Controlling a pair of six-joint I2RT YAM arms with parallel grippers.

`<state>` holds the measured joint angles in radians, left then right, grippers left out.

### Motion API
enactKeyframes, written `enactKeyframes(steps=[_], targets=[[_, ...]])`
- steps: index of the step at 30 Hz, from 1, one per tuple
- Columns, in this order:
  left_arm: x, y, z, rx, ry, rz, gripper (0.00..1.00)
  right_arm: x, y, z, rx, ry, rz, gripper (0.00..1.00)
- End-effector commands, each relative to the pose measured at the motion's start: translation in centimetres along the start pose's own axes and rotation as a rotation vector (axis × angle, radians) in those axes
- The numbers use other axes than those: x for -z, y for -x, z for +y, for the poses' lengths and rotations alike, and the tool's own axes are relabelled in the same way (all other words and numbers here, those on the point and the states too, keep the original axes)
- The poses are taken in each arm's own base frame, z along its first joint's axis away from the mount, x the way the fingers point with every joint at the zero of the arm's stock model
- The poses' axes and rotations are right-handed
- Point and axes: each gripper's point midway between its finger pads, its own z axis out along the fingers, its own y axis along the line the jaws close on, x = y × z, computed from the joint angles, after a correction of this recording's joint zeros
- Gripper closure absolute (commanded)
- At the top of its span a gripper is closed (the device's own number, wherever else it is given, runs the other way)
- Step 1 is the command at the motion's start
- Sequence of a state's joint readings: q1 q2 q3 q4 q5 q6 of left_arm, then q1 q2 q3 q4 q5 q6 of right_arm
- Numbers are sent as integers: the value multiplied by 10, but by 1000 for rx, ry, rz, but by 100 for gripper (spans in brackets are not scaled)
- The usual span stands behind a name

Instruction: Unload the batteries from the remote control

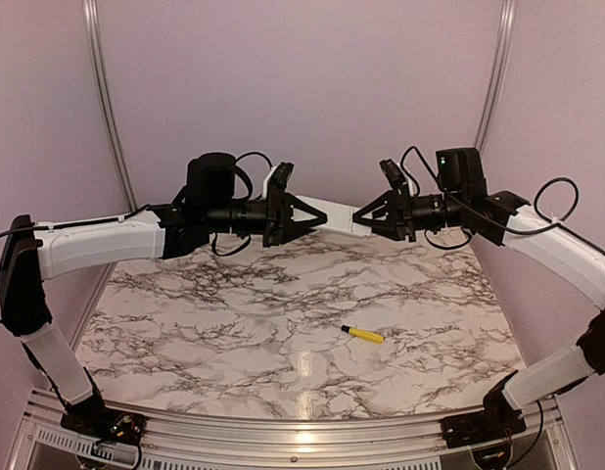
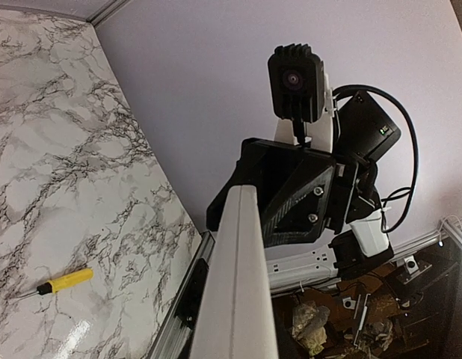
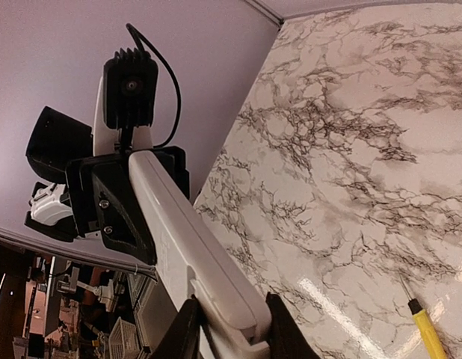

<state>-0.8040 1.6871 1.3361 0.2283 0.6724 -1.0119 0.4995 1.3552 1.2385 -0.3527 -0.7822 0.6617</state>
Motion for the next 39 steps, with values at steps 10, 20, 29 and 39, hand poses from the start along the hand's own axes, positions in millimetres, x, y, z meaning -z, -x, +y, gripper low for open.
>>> enactKeyframes(steps=[10,20,29,39], targets=[[16,11,-44,-64,-88,-74,100,-3,-11,-8,6,-31,35,56],[17,10,-41,-69,-65,-71,100,-3,-12,-9,3,-38,39,53],[17,9,-37,-72,-37,-63,100,-1,-15,-10,4,-48,50,50],[21,6,-33,-73,-17,-67,100,0,-14,-2,6,-17,51,69]])
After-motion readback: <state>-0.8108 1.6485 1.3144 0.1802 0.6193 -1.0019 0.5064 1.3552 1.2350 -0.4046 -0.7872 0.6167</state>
